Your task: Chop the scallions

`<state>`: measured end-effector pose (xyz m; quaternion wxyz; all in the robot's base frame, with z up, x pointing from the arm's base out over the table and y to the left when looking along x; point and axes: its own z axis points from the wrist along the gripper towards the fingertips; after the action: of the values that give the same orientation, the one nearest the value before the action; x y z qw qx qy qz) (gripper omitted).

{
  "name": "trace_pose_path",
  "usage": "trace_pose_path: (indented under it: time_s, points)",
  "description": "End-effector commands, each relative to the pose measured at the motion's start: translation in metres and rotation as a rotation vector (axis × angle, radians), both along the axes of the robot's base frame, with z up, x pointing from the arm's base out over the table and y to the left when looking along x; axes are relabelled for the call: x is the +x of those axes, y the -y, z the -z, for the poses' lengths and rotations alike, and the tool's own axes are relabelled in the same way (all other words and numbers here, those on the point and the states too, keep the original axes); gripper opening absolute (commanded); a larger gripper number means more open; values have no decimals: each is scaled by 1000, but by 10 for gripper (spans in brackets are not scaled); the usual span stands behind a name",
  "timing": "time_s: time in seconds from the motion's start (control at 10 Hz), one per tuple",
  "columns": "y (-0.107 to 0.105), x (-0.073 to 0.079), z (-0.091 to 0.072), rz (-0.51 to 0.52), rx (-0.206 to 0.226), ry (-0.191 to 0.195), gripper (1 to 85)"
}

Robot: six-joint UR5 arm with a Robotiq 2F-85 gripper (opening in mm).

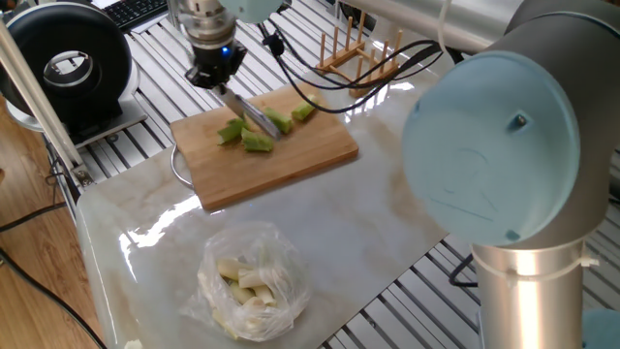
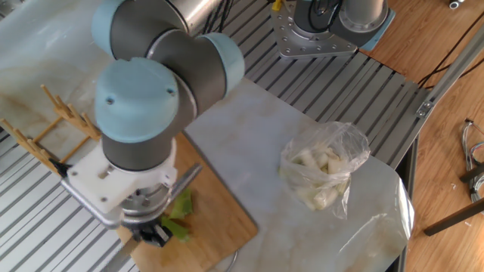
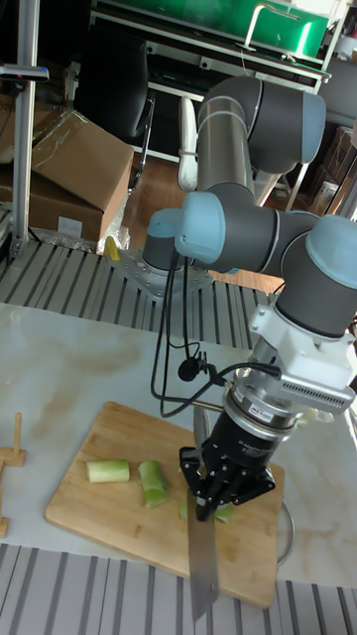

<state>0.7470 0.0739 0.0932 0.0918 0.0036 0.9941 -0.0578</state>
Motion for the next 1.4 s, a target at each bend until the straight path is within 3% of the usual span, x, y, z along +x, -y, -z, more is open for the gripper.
trace_pose_path:
  time_s: [0.0, 0.1, 0.4, 0.5, 0.7, 0.8, 1.3]
  points:
    - [11, -12, -14, 40, 8, -42, 10]
    - [9, -11, -18, 46, 16, -45, 10]
    - [-24, 0, -20, 103, 116, -41, 10]
    - [-29, 4, -26, 156, 153, -68, 10]
    - [-16, 8, -39, 173, 124, -89, 10]
    - [-14, 13, -43, 181, 119, -65, 10]
    - [-20, 18, -60, 187, 150, -75, 10]
